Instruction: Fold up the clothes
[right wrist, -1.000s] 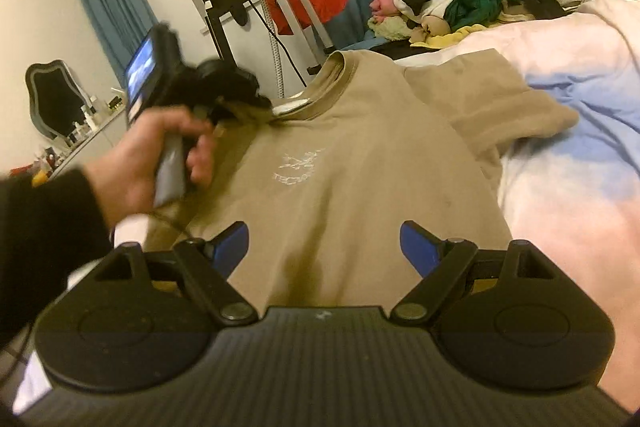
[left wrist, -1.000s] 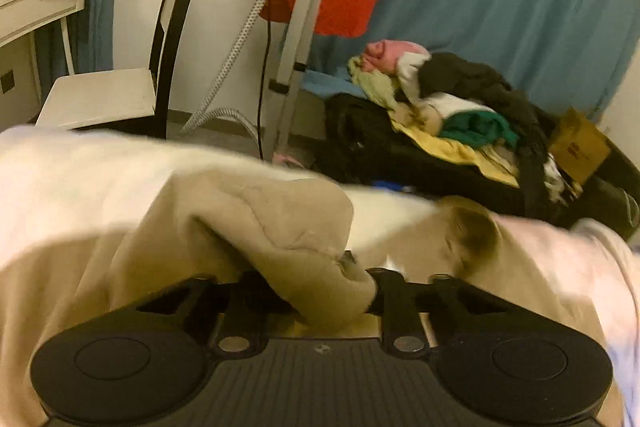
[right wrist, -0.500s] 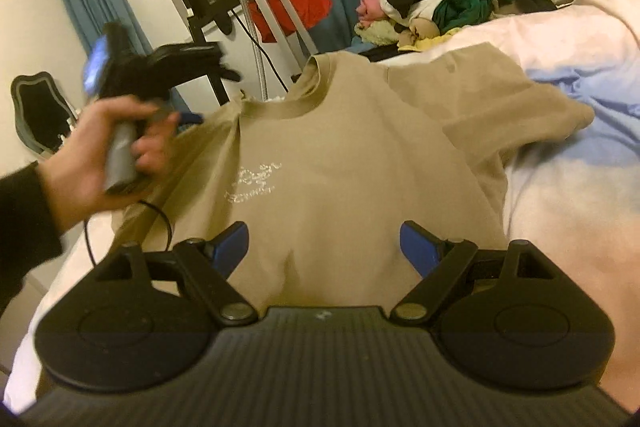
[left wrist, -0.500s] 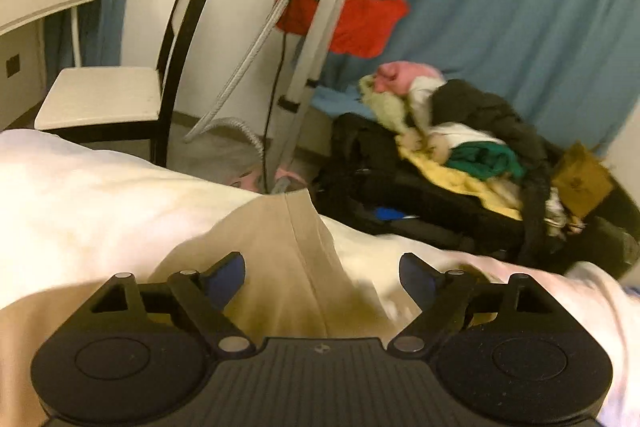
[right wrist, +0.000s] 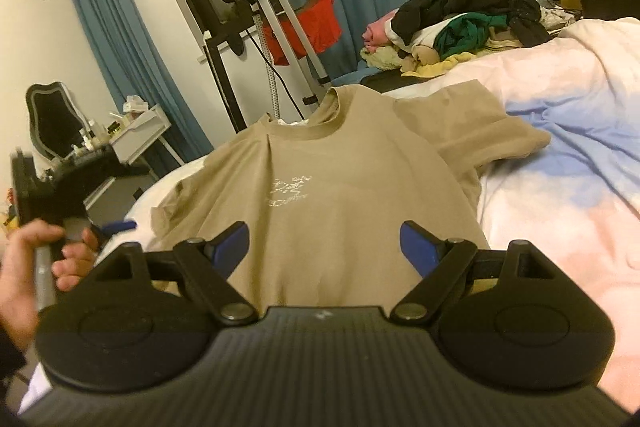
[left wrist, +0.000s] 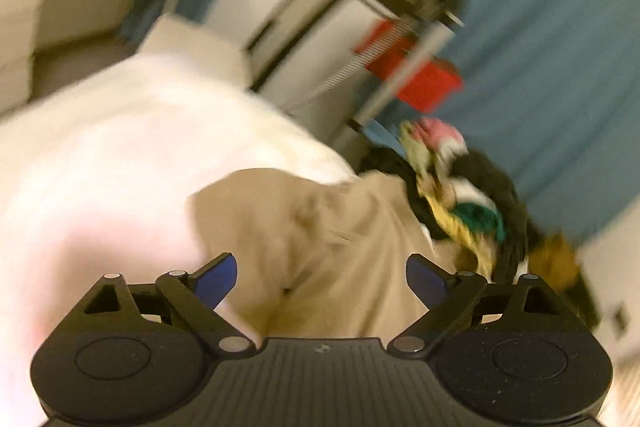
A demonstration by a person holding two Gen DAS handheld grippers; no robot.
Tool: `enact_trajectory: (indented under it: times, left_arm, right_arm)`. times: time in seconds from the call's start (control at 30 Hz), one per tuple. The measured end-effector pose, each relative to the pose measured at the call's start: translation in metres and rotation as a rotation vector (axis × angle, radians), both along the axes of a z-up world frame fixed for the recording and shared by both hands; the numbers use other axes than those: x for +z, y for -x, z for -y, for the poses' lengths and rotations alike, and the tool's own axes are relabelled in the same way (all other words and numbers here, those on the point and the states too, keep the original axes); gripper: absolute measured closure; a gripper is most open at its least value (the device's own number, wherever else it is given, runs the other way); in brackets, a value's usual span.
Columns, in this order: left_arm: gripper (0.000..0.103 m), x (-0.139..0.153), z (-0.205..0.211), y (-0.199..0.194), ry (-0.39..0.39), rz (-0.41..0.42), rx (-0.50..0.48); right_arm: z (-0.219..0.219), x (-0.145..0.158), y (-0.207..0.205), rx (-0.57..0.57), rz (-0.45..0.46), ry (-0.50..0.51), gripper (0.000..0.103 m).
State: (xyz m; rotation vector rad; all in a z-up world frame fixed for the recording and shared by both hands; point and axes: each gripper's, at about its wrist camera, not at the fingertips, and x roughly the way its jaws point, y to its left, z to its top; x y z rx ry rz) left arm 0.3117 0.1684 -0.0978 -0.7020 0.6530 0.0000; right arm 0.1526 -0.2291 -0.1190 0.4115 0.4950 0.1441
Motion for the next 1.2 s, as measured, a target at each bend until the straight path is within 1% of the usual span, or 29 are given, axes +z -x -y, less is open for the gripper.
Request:
enact_trajectory:
  times: [0.03,0.1,0.17,0.23,0.3,0.33,0.37,0.4,0.43,0.5,0.57,0.6,0.63,0.7,0.73,0.77,0.8,0.83,0.9,0.97,1.07,1.13,1.2]
  left_arm:
    - [0.014,-0.005,-0.010,-0.001,0.029,-0.010,0.031]
    - [0.022,-0.016,-0.025,-0.005,0.071,-0.022,0.074]
    - [0.024,-0.025,-0.032,-0.018,0.094,-0.026,0.081]
    - [0.033,-0.035,-0.039,-0.030,0.116,-0.030,0.089]
    - [0.050,-0.045,-0.046,-0.043,0.139,-0.034,0.096]
    - [0.056,-0.047,-0.045,-0.051,0.130,-0.044,0.090]
    - [0.069,-0.048,-0.042,-0.059,0.108,-0.058,0.078]
    - [0.085,-0.046,-0.039,-0.069,0.070,-0.080,0.075]
    - [0.090,-0.042,-0.037,-0.079,0.022,-0.106,0.077]
    - [0.097,-0.033,-0.034,-0.099,-0.075,-0.157,0.083]
    - [0.099,-0.014,-0.034,-0.116,-0.172,-0.162,0.123]
    - [0.099,-0.002,-0.035,-0.125,-0.221,-0.158,0.148]
    - [0.099,0.010,-0.032,-0.133,-0.296,-0.137,0.162]
    - [0.098,0.035,-0.024,-0.148,-0.481,-0.073,0.175]
    - [0.098,0.042,-0.022,-0.154,-0.538,-0.058,0.184]
    - [0.094,0.045,-0.022,-0.159,-0.572,-0.055,0.195]
    - [0.088,0.046,-0.024,-0.161,-0.578,-0.054,0.202]
    - [0.082,0.044,-0.026,-0.160,-0.565,-0.055,0.205]
    - [0.053,0.034,-0.038,-0.141,-0.480,-0.057,0.213]
    - [0.040,0.023,-0.052,-0.119,-0.381,-0.059,0.222]
    - [0.038,0.006,-0.073,-0.086,-0.232,-0.061,0.235]
    - [0.035,-0.005,-0.087,-0.064,-0.132,-0.062,0.242]
    - [0.035,-0.016,-0.101,-0.042,-0.033,-0.064,0.250]
  right_arm:
    - [0.000,0.002,0.004,-0.001,0.005,0.000,0.019]
    - [0.001,0.001,0.005,-0.006,0.002,0.005,0.019]
    - [0.004,-0.001,0.003,-0.011,-0.011,-0.003,0.019]
    - [0.006,-0.006,-0.005,-0.014,-0.027,-0.023,0.019]
    - [0.008,-0.013,-0.013,-0.013,-0.044,-0.039,0.019]
    - [0.008,-0.017,-0.018,-0.010,-0.052,-0.044,0.019]
    - [0.008,-0.021,-0.022,-0.008,-0.060,-0.049,0.019]
    - [0.009,-0.025,-0.027,-0.005,-0.069,-0.054,0.019]
    - [0.009,-0.030,-0.031,-0.004,-0.081,-0.064,0.019]
    - [0.008,-0.036,-0.038,-0.005,-0.096,-0.068,0.019]
    - [0.007,-0.041,-0.044,-0.009,-0.104,-0.058,0.019]
    - [0.007,-0.043,-0.047,-0.016,-0.104,-0.054,0.019]
    - [0.007,-0.045,-0.049,-0.023,-0.106,-0.053,0.019]
    - [0.008,-0.050,-0.053,-0.034,-0.113,-0.050,0.019]
    - [0.008,-0.052,-0.054,-0.037,-0.116,-0.047,0.019]
    - [0.008,-0.053,-0.055,-0.040,-0.118,-0.044,0.019]
    - [0.008,-0.053,-0.056,-0.044,-0.119,-0.041,0.019]
    - [0.008,-0.053,-0.056,-0.046,-0.118,-0.039,0.019]
    - [0.008,-0.050,-0.054,-0.051,-0.109,-0.036,0.019]
    - [0.008,-0.048,-0.053,-0.051,-0.100,-0.036,0.019]
    - [0.006,-0.046,-0.051,-0.046,-0.094,-0.042,0.019]
    - [0.005,-0.045,-0.050,-0.040,-0.095,-0.047,0.019]
    - [0.004,-0.043,-0.048,-0.035,-0.092,-0.050,0.019]
